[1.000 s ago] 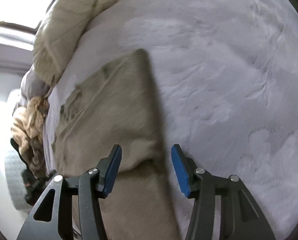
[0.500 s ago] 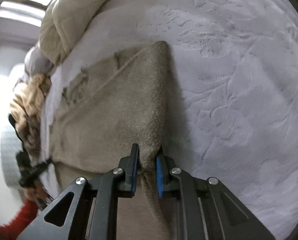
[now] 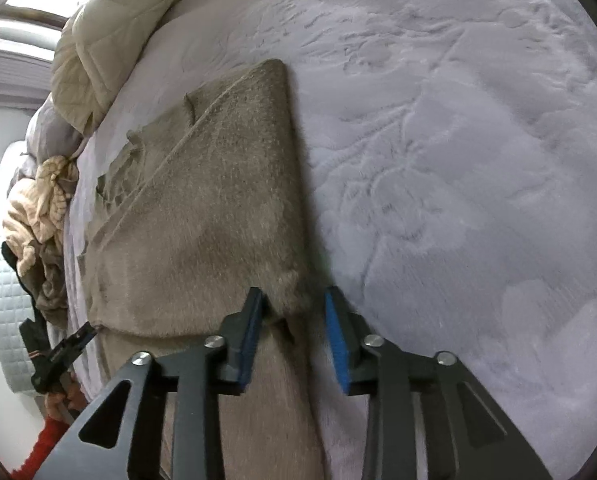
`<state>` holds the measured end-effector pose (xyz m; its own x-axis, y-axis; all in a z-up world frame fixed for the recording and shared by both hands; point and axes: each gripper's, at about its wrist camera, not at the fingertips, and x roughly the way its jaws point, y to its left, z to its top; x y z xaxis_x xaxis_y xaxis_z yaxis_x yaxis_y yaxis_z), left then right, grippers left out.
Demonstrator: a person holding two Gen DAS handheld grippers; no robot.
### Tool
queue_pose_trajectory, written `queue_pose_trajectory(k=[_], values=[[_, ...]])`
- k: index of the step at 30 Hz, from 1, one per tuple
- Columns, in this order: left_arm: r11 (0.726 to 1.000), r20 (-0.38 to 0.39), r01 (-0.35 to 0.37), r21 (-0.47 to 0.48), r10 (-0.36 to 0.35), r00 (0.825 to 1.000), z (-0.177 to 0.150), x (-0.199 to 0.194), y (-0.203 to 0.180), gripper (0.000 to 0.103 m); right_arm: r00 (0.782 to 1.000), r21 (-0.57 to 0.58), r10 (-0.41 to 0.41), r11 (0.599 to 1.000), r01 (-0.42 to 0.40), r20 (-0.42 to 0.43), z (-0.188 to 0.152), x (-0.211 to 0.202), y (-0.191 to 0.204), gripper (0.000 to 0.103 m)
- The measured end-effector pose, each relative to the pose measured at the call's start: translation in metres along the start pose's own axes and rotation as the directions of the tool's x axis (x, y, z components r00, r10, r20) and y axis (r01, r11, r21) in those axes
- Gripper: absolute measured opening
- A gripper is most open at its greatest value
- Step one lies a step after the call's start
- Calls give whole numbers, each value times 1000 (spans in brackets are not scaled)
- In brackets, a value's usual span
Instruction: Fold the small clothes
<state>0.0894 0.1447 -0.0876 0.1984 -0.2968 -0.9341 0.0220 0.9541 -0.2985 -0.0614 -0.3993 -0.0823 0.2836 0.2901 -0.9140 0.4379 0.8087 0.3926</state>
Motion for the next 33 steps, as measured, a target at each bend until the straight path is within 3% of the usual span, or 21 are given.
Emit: queue_pose_trajectory(k=[6, 13, 14, 15, 16, 18, 21, 24, 26, 33], values=[[1000, 11, -21, -15, 21, 1000, -18, -22, -10, 55, 997, -13, -71, 997, 71, -5, -19, -13, 13, 50], [997, -20, -38, 67, 40, 999, -40, -33, -52, 55, 998, -8, -48, 999, 48, -32, -42, -18, 32, 58], [997, -31, -33, 72, 35, 999, -44, -33, -59, 67, 998, -7, -44, 999, 44, -34, -46, -18, 35, 60], [996, -31, -34, 77, 37, 999, -48, -36, -59, 89, 999, -8, -38, 999, 38, -39, -50, -18, 40, 61], [995, -17, -42, 85, 43, 999, -52, -38, -64, 95, 998, -12, -35, 999, 35, -42, -53, -18, 43, 63], [993, -2, -46, 107, 47, 999, -57, -42, -74, 96, 998, -30, -39, 999, 38, -48, -60, -19, 52, 66], [991, -20, -52, 123, 55, 998, -63, -43, -87, 96, 998, -61, -44, 997, 41, -45, -67, -21, 63, 81], [983, -29, -97, 157, 102, 994, -67, -40, -99, 96, 998, -105, -60, 993, 57, -24, -75, -25, 74, 84], [972, -18, -132, 197, 138, 990, -74, -45, -103, 96, 998, -139, -68, 988, 66, -4, -81, -27, 82, 103], [966, -70, -129, 223, 148, 986, -88, -43, -119, 96, 995, -186, -46, 982, 30, -85, -95, -21, 88, 103]])
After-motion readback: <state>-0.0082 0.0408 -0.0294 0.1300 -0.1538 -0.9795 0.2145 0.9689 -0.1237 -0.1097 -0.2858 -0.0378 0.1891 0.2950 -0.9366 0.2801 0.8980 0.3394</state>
